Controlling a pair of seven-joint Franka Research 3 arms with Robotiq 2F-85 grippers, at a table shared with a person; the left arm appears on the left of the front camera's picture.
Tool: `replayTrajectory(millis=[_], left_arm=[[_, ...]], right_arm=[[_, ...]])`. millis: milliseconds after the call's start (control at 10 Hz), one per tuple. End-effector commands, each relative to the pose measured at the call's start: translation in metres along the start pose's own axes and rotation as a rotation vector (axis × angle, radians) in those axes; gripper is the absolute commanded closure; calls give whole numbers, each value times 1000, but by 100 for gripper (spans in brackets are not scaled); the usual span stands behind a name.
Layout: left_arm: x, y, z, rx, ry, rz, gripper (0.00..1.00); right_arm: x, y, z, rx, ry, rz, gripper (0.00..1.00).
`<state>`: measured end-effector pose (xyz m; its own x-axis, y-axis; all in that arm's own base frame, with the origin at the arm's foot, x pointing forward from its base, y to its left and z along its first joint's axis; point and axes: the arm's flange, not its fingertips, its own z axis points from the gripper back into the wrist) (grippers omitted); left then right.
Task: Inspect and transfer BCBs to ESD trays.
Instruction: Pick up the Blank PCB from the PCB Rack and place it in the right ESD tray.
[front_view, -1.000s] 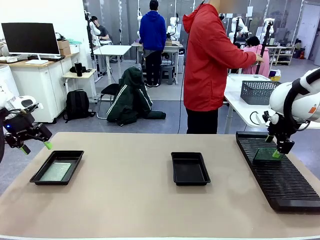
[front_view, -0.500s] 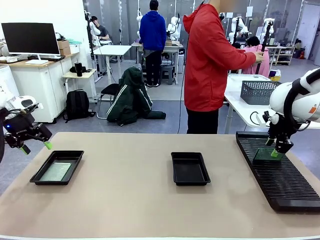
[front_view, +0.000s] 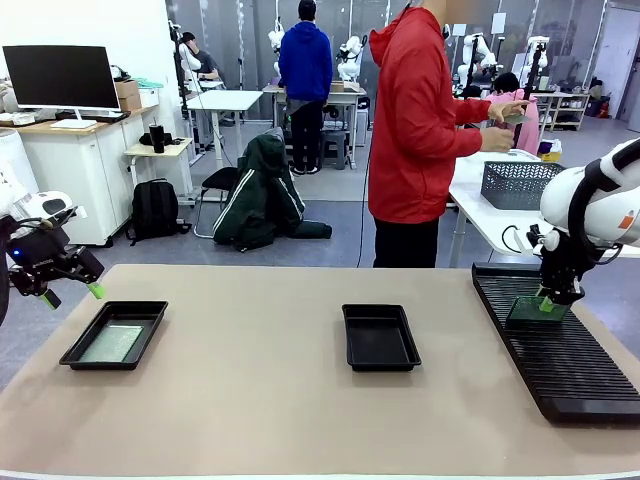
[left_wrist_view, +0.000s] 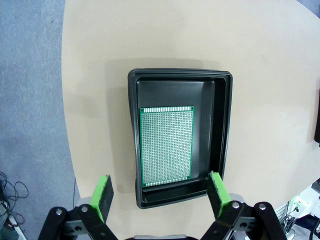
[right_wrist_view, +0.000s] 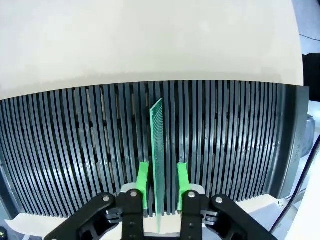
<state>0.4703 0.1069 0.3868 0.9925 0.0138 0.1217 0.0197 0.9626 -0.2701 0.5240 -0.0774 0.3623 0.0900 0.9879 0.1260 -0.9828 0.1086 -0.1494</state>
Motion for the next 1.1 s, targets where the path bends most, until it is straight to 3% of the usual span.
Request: replayTrajectory(millis=[0,200,1000], left_arm=[[0,1,-1,-3,-9,-2,0],[0,1,-1,-3,-9,-2,0],[0,1,-1,-3,-9,-2,0]], right_arm=[[-3,-4,-3,-11,9,3,85],[-2,-4,-2,-14,8,2,100],[0,-1,0,0,0,-1,100]])
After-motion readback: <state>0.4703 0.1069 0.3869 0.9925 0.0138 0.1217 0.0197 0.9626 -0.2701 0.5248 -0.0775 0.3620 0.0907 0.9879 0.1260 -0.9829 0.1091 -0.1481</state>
